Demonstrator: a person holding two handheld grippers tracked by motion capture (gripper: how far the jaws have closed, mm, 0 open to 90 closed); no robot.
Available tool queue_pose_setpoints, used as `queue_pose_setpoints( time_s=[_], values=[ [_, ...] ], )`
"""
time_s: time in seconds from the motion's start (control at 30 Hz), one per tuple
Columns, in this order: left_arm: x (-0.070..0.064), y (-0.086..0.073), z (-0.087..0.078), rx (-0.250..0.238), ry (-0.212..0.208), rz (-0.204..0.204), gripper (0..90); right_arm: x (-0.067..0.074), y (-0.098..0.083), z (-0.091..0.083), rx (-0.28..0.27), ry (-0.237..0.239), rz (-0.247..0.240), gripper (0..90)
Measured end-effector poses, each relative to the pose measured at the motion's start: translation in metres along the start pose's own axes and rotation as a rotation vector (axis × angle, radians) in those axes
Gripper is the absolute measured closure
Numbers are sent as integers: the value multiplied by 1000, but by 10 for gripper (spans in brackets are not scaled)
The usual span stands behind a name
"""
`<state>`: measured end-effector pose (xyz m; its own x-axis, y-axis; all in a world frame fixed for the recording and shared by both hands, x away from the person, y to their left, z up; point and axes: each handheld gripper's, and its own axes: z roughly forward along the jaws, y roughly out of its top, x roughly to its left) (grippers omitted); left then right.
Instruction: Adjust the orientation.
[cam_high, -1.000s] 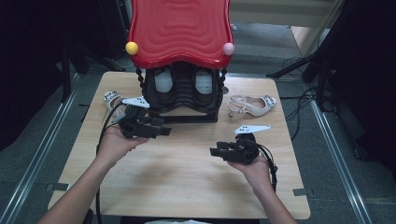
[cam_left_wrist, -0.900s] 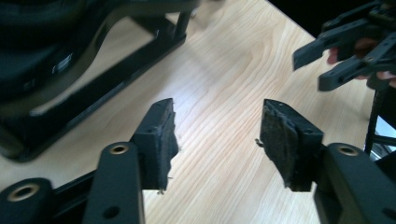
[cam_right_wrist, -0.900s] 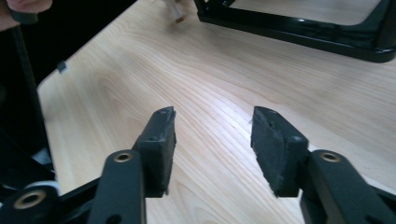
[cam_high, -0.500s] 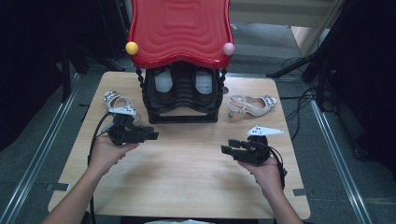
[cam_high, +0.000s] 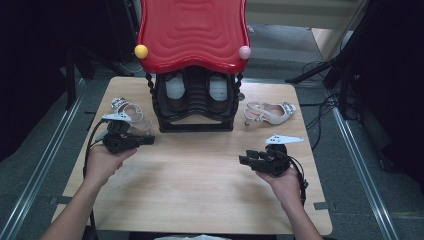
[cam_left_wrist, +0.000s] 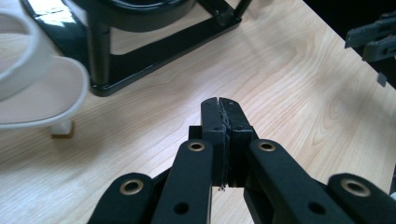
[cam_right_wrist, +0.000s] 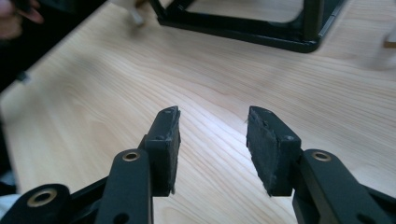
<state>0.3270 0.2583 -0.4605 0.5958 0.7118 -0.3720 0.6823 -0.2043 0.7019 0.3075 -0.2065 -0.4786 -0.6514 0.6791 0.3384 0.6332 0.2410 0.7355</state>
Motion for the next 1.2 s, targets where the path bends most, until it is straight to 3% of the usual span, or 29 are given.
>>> queue_pose_setpoints(
  time_s=[0.13, 0.27, 0.37, 0.5, 0.67, 0.77, 1.0, 1.1, 1.2],
  values=[
    [7, 0, -2, -2, 9, -20, 899, 2, 0, 2, -11, 2, -3, 578],
    [17, 3, -8, -3, 51, -18, 899, 5, 0, 5, 1, 20, -3, 559],
    [26, 5, -12, -13, 65, -43, 899, 4, -2, 8, 30, 20, -6, 556],
    [37, 12, -17, -43, 76, -83, 899, 5, -3, 9, 27, 17, -10, 555],
    [44, 23, -22, -45, 109, -68, 899, 5, -2, 7, 9, -1, -16, 559],
    [55, 30, -26, -68, 129, -115, 900, 6, -2, 6, -9, -20, -26, 569],
    [78, 39, -10, -55, 162, -190, 900, 6, -2, 8, -6, -20, -24, 570],
    [84, 36, -4, -72, 198, -217, 900, 6, -2, 8, -8, -25, -26, 568],
    [91, 29, 5, -41, 218, -236, 900, 5, -2, 8, -9, -21, -26, 566]
  ],
)
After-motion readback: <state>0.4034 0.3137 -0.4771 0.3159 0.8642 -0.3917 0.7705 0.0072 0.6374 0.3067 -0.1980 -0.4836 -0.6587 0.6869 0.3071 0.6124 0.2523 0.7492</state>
